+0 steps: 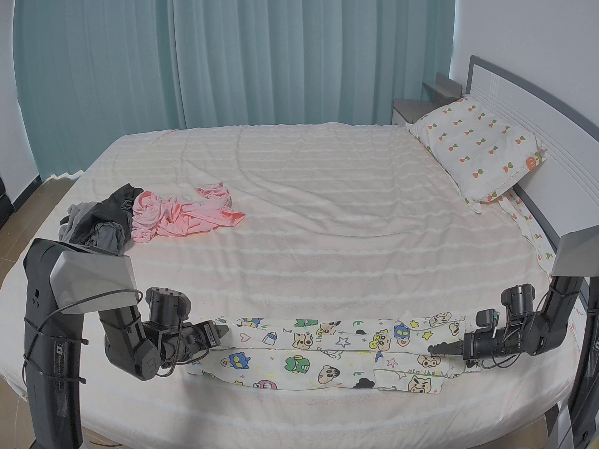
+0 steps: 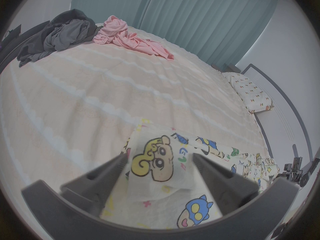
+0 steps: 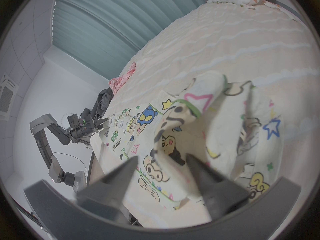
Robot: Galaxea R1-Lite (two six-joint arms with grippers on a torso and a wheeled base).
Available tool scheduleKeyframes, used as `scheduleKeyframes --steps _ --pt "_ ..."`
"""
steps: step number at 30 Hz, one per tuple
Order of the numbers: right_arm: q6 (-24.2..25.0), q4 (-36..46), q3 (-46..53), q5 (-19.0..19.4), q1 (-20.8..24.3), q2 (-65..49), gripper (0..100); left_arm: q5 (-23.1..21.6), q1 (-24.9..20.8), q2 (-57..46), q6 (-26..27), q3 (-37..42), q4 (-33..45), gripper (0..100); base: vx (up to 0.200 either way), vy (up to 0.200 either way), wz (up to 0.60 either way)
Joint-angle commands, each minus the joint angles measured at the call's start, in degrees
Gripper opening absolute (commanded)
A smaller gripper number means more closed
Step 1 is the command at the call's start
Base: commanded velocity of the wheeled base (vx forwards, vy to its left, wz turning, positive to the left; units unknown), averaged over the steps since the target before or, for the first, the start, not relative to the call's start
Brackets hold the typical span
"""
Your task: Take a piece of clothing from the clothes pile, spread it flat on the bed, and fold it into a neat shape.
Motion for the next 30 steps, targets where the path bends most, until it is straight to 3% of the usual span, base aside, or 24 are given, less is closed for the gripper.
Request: scheduleKeyframes --steps 1,8,12,17,20,21,24,26,28,30 --pt "0.2 0.0 0.9 0.0 -2.7 -2.1 100 -0.2 0.6 -1.9 -0.1 3.2 -1.6 100 0.0 0.0 0.0" --pt "0.4 0.1 1.0 0.2 -10.6 -6.4 100 -0.8 3.3 -5.2 -0.3 8.8 -5.5 100 0.0 0.0 0.0" --pt "2.0 0.4 1.0 0.2 -10.9 -11.9 100 -2.5 5.5 -7.7 -1.5 10.9 -6.8 100 0.0 0.0 0.0" --pt "8.9 0.4 0.3 0.0 -6.0 -18.6 100 -8.4 7.3 -12.1 -6.1 15.3 -7.5 100 0.0 0.0 0.0" --pt "11.9 0.3 0.0 -0.2 -3.2 -20.1 100 -8.8 8.1 -13.1 -8.0 16.0 -8.0 100 0.0 0.0 0.0" --pt "14.1 0.3 -0.5 -1.3 0.4 -20.6 100 -8.8 8.6 -13.3 -10.3 16.0 -8.2 100 0.0 0.0 0.0" --pt "17.1 0.2 -1.4 -3.5 6.3 -19.3 100 -10.0 10.5 -13.3 -14.2 16.1 -9.6 100 0.0 0.0 0.0" --pt "19.9 0.1 -2.6 -3.9 9.1 -17.2 100 -13.2 12.1 -12.8 -16.7 16.8 -11.0 100 0.0 0.0 0.0" --pt "22.2 0.0 -4.6 -4.1 11.3 -14.2 100 -16.8 13.8 -12.7 -17.5 18.2 -13.1 100 0.0 0.0 0.0" --pt "22.9 0.0 -5.5 -4.2 12.0 -11.8 100 -17.4 14.3 -12.8 -17.5 19.0 -15.2 100 0.0 0.0 0.0"
